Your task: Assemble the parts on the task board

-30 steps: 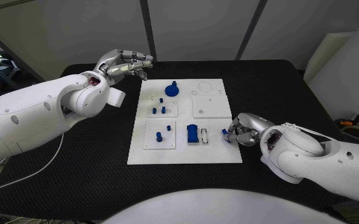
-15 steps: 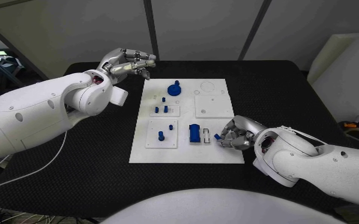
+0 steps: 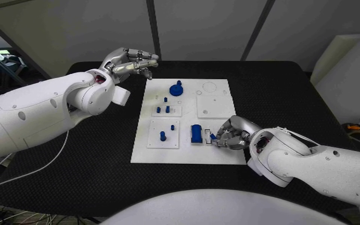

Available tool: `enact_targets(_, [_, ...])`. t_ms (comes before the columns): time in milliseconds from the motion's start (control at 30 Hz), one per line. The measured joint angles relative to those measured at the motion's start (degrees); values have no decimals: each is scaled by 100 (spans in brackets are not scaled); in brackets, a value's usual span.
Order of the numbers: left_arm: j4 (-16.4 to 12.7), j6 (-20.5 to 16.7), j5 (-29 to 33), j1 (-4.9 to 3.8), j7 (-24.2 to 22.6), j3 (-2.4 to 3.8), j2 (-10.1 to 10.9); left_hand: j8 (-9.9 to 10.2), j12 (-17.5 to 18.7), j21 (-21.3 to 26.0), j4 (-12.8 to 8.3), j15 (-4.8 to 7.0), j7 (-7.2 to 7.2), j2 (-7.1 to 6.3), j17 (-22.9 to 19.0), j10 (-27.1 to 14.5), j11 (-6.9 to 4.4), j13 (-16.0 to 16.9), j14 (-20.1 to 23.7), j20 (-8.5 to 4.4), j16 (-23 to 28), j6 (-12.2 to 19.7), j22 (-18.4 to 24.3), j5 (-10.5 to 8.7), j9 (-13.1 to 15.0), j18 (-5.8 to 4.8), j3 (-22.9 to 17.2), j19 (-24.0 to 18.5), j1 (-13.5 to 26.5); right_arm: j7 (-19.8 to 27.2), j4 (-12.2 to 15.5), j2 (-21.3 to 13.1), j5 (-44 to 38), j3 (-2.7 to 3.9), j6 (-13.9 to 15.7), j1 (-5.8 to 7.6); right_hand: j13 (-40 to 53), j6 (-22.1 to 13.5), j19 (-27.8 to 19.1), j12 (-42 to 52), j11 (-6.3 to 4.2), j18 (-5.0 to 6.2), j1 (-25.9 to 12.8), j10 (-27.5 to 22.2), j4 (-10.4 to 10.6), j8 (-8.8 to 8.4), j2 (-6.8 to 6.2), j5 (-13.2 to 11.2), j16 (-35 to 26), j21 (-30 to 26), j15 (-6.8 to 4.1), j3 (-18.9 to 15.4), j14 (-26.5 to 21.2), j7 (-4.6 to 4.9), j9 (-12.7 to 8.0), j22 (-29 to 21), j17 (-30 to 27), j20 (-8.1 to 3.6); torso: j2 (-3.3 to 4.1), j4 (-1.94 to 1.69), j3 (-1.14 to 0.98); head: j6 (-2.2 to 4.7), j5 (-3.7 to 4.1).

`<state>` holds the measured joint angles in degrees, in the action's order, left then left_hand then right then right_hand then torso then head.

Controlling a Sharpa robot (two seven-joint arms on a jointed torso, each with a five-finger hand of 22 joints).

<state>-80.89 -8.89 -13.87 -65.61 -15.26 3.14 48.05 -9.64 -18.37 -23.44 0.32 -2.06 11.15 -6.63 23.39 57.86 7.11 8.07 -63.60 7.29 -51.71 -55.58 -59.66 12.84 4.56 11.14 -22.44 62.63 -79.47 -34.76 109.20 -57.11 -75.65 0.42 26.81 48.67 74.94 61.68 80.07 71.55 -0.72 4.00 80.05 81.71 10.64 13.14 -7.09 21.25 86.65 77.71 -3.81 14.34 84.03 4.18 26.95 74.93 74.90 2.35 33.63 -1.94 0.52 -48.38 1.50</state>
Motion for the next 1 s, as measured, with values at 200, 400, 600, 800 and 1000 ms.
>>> enact_targets(200, [4, 0, 0, 0, 0, 0, -9, 0, 0, 0, 0, 0, 0, 0, 0, 0, 0, 0, 0, 0, 0, 0, 0, 0, 0, 0, 0, 0, 0, 15, -70, 99, 70, 13, 28, 4, 0, 34, 3, 0, -32, 0, -350, 32, -162, 23, -85, 79, 0, 0, 0, 226, 0, -34, 56, 0, 0, -3, -1, 2, -2, -1, 3])
enact_targets(400, [5, 1, 0, 0, 0, 0, -19, 0, 0, 0, 0, 0, 0, 0, 0, 0, 0, 0, 0, 0, 0, 0, -1, 0, 0, 0, 0, 0, 0, 33, -128, 155, 125, 23, 45, 7, 0, 104, 22, 0, -41, 0, -754, 81, 55, 90, -86, 289, 21, 32, -1, 56, -1, -103, 160, 0, 0, -22, -2, 2, -2, 8, 6])
enact_targets(600, [7, 2, 0, -1, 0, 0, -21, -22, -27, 0, 0, 0, 0, 0, -5, 0, 0, 0, 1, 0, 0, 0, 8, 0, -5, 0, 0, 0, 0, 38, -187, 221, 161, 32, 34, 12, -1, 181, 22, 29, -62, 0, -1171, 101, 305, 149, -143, 595, 21, 34, -41, -297, 0, -128, 217, -1, 0, -22, -2, 2, -2, 9, 4])
enact_targets(800, [7, 3, 0, -1, 1, 0, -23, -22, -27, 0, 0, 0, 0, 0, -5, 0, 0, 0, 0, 0, 0, 0, 7, 0, -5, 0, 0, 0, 0, 45, -248, 280, 180, 34, 25, 18, -1, 181, 42, 51, -62, 0, -1191, 101, 317, 149, -134, 621, 21, 34, -41, -370, 0, -128, 237, -1, 0, -42, -2, 2, -2, 9, -7])
enact_targets(1000, [3, 3, 0, -1, 2, 0, -20, -22, -27, 0, 0, 0, 0, 0, -5, 0, 0, 0, 1, 0, 0, 0, 7, 0, -4, 0, 0, 0, 0, 48, -344, 335, 192, 39, 10, 37, -1, 181, 42, 51, -61, 0, -1191, 100, 317, 149, -134, 621, 21, 34, -40, -371, 0, -128, 246, -1, 0, -42, -1, 3, -2, 6, -11])
